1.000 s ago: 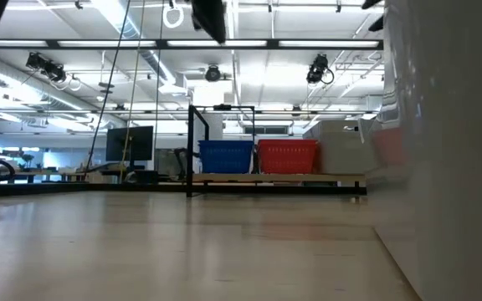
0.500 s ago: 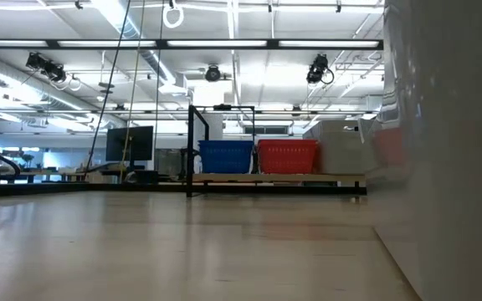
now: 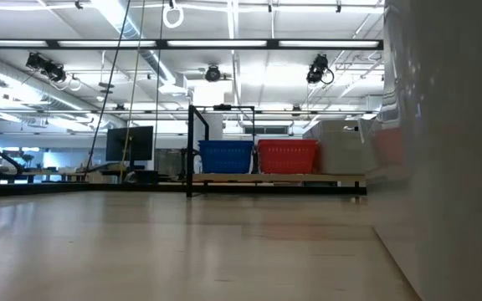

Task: Stack baskets on shelf by color
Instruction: Stack the red bin on the red bin on the shelf

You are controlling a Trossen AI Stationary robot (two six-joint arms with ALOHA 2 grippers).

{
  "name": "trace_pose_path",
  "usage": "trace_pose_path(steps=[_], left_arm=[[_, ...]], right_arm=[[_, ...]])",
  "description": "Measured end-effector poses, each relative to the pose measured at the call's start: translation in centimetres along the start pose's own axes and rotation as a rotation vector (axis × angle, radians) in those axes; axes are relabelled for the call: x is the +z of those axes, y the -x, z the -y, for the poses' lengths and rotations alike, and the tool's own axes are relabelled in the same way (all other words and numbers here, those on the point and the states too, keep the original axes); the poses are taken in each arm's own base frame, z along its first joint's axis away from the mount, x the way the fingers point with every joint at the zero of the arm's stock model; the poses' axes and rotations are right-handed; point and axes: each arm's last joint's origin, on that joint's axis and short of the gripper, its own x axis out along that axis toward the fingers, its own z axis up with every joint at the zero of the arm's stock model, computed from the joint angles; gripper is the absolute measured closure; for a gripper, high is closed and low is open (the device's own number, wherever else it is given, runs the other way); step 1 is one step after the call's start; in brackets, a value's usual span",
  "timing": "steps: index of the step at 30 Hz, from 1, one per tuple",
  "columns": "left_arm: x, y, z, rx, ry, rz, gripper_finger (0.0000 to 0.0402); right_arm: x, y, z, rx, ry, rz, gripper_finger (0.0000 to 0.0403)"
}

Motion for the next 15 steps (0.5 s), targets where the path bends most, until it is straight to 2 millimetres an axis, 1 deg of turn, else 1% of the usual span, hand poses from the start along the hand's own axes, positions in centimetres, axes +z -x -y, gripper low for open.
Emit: trace_pose_path(steps=[3,7,9,12,15], left_arm=[[0.0,-2.3,0.1,-0.021,0.043,0.001,0.0155],[0.0,-5.2,-1.3,0.061,0.091,-0.016,0.016],[0.0,-6.4,-1.8,0.07,0.098,-0.042,0.0162],[0.1,-7.8,-1.5,-0.006,0.09,-0.061,0.0162],[0.2,-8.3,-1.3,-0.042,0.085,-0.06,0.0158]], right_arm=[[0.1,0.0,-0.1,0.006,0.004,0.009,0.0215],[0.1,0.0,-0.1,0.009,0.005,0.015,0.0215],[0.1,0.0,-0.1,0.009,0.005,0.014,0.0215],[0.1,0.0,-0.1,0.012,0.001,0.008,0.0215],[0.0,0.0,0.0,0.009,-0.001,-0.002,0.0215]])
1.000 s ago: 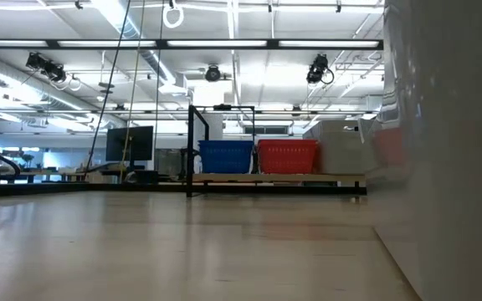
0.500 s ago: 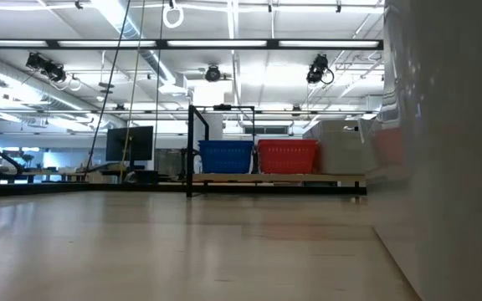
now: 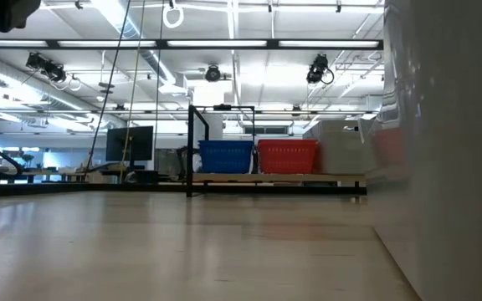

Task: Stack baskets on shelf by color
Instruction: Stack the red bin on the red bin on the shelf

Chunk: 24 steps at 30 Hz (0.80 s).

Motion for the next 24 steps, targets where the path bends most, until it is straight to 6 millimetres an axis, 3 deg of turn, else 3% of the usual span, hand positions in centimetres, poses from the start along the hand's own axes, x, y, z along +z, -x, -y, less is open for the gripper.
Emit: trace_pose_path(steps=[6,13,16,19,24], left_arm=[[0.2,-0.4,-0.3,0.041,-0.028,0.052,0.0163],[0.9,-4.5,-0.3,0.025,-0.096,-0.033,0.0181],[1.5,-5.5,-0.5,0.061,-0.105,-0.048,0.0195],[2.7,-5.3,-0.7,0.06,-0.128,-0.026,0.0241],[5.7,-3.7,-0.5,0.027,-0.199,0.002,0.038]], right_arm=[[0.0,0.0,0.0,-0.001,0.001,0.0,0.0215],[0.0,0.0,0.0,-0.008,0.003,0.004,0.0215],[0.0,0.0,0.1,-0.011,0.003,0.001,0.0215],[0.0,0.0,0.1,-0.015,0.009,0.002,0.0215],[0.1,0.0,0.2,-0.065,0.012,0.027,0.0215]])
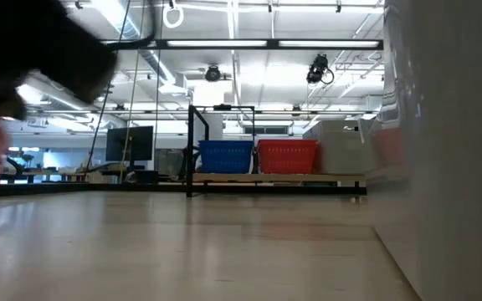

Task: Stack baskets on shelf by color
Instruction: Stack the red bin on the red bin on the shelf

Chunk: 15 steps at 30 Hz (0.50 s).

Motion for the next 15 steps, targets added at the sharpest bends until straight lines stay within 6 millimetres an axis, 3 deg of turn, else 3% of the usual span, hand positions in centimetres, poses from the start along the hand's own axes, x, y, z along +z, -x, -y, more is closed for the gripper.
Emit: trace_pose_path(steps=[6,11,15], left_arm=[[4.4,4.5,-0.2,0.035,-0.176,0.125,0.0396],[8.3,10.3,-1.4,0.101,-0.365,0.222,0.0398],[11.6,15.4,-3.7,0.158,-0.494,0.315,0.0399]], right_arm=[[0.1,0.0,0.1,-0.046,-0.016,0.023,0.0215],[0.1,0.0,0.3,-0.089,-0.095,0.041,0.0215],[0.0,0.0,0.3,-0.095,-0.161,0.045,0.0215]])
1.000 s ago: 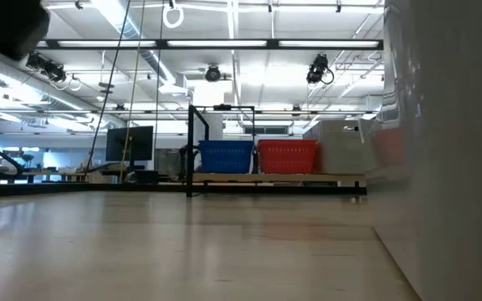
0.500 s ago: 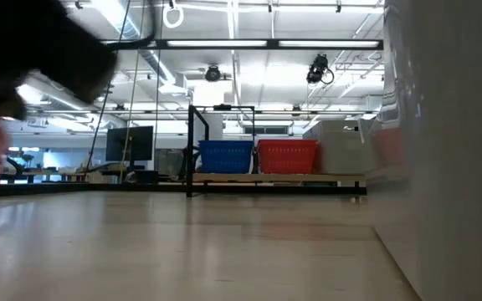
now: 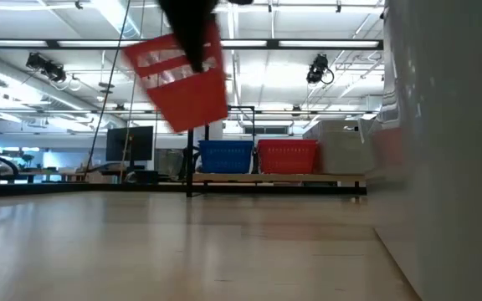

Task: Stack baskets on shelf by color
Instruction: Stack the red bin on the red bin on the shelf

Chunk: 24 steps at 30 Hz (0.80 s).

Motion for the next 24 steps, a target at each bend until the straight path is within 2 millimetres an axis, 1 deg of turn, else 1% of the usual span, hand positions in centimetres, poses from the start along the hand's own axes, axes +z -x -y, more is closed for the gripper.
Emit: trace_pose_path(steps=[4,6,9,12,14,17,24], left_arm=[[2.1,2.9,-5.2,0.075,-0.091,0.095,0.04],[2.8,4.0,-7.7,0.104,-0.12,0.14,0.04],[3.7,5.1,-11.2,0.145,-0.132,0.22,0.04],[4.3,5.4,-13.9,0.178,-0.131,0.297,0.04],[4.6,5.6,-15.2,0.188,-0.137,0.338,0.04],[5.4,5.1,-16.3,0.209,-0.161,0.381,0.04],[6.7,1.7,-18.1,0.223,-0.16,0.356,0.0401]], right_arm=[[-0.1,0.0,0.2,-0.043,-0.077,0.009,0.0215],[-0.2,0.0,0.3,-0.065,-0.117,0.01,0.0215],[-0.3,0.0,0.5,-0.094,-0.18,0.01,0.0215],[-0.3,0.0,0.6,-0.115,-0.236,0.023,0.0215],[-0.3,0.0,0.6,-0.12,-0.264,0.03,0.0215],[-0.3,0.0,0.6,-0.13,-0.308,0.044,0.0215],[-0.3,0.0,0.6,-0.131,-0.377,0.048,0.0215]])
